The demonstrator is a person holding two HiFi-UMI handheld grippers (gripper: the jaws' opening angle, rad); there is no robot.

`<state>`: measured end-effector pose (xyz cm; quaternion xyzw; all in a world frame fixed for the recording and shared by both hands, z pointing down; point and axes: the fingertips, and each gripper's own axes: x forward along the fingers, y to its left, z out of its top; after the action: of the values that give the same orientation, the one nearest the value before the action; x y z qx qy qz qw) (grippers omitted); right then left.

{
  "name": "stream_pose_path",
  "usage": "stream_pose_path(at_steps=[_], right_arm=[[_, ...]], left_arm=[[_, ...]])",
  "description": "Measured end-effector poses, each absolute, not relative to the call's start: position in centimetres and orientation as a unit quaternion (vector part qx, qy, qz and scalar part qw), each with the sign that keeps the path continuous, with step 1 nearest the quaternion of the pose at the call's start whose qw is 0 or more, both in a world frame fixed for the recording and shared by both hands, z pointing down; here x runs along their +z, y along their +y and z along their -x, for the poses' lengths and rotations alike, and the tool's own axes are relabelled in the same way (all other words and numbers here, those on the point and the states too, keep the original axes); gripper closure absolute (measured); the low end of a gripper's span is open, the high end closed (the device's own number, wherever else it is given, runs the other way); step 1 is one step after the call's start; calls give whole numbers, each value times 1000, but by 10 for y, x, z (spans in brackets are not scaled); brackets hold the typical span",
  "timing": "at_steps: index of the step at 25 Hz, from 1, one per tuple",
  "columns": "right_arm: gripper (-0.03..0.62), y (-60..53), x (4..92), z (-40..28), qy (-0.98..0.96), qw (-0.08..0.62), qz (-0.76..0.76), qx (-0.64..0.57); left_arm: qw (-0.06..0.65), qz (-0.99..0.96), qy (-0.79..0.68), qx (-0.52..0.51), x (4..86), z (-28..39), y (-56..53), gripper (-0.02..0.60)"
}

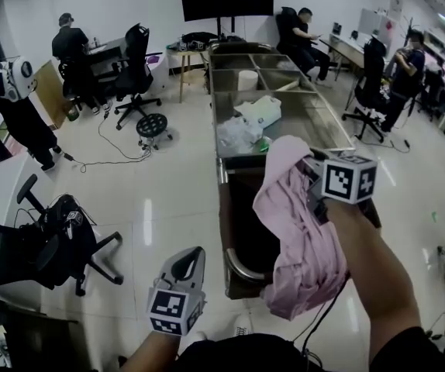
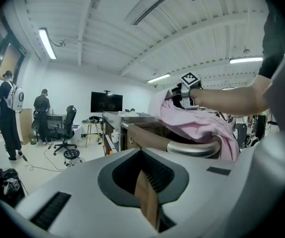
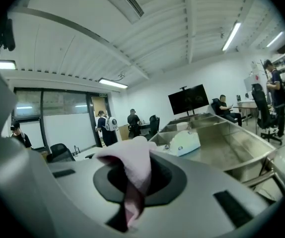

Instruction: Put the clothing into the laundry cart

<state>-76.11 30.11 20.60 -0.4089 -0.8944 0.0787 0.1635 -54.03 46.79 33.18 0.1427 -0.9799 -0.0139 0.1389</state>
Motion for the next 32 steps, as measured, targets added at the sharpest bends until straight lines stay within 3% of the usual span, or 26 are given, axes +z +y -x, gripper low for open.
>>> stream_pose_path(at_steps=[11,14,19,23,28,32], right_arm=[[548,317,295,759,-859,263,436,46],[487,320,311,756,-853,283,437,28],[479,320,323,752,-848,299,437,10],[420,318,335,747,-843,318,434,-13],[416,310,336,747,-849,320,418,-39],[416,296,358,739,-828,369,401,-129]], left_arm=[[143,-131,-981,-16,333,560,465,581],[146,-133,-980,-16,335,563,464,581],[148,-136,-979,-15,336,569,464,581],[153,-143,-978,-13,341,570,461,581],[156,-154,-975,-15,340,570,458,581],[151,-161,-975,-17,334,572,458,581]])
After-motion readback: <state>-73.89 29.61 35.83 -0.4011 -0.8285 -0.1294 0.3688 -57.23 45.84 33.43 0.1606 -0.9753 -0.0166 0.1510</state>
